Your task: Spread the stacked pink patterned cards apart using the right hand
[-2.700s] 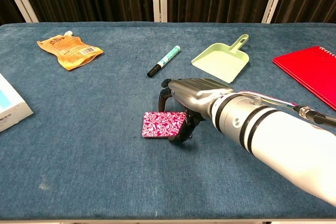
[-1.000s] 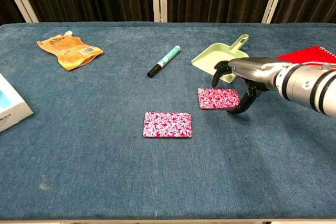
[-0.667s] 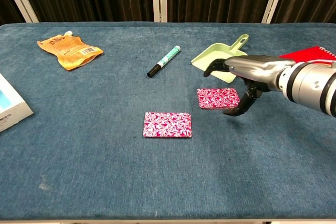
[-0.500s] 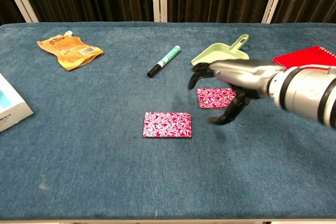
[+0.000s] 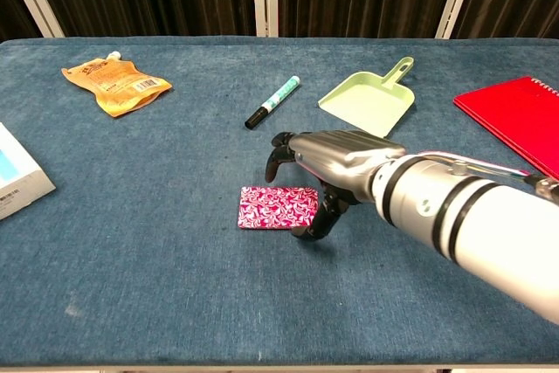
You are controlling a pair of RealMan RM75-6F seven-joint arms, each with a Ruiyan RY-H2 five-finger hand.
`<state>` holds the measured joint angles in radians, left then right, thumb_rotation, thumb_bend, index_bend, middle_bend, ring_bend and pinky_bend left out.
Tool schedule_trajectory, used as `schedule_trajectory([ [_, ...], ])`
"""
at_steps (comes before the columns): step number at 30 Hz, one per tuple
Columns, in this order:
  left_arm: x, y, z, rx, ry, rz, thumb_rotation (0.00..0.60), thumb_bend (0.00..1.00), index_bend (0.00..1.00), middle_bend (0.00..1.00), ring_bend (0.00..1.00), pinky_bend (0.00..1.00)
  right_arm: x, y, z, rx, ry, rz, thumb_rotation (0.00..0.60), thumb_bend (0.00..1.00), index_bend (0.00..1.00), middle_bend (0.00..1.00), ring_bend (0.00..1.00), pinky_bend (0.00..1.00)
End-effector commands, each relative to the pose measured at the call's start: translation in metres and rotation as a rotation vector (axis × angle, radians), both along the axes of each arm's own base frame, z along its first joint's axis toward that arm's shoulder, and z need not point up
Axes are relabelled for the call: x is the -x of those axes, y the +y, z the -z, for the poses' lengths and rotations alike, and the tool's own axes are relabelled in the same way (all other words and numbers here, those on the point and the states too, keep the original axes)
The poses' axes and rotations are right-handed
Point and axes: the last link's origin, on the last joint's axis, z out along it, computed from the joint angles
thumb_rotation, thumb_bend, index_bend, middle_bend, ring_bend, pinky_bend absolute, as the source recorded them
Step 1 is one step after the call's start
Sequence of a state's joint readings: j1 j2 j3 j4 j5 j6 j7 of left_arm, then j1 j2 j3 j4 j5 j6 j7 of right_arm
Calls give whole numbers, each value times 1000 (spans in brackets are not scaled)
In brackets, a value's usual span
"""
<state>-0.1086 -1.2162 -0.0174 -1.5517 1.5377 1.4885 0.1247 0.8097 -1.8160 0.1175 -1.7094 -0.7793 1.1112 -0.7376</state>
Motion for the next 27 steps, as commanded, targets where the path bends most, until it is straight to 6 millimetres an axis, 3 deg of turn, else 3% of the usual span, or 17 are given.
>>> schedule_trajectory([
  [1,1,0,0,1,1,1,600,80,154,131,0,0,-2,-2,2,12,9,4,600,431,324,53,0,0],
  [27,4,1,0,0,4,-3,600,80,154,131,0,0,-5,-6,11,-9,27,42,600,431,346,52,0,0],
])
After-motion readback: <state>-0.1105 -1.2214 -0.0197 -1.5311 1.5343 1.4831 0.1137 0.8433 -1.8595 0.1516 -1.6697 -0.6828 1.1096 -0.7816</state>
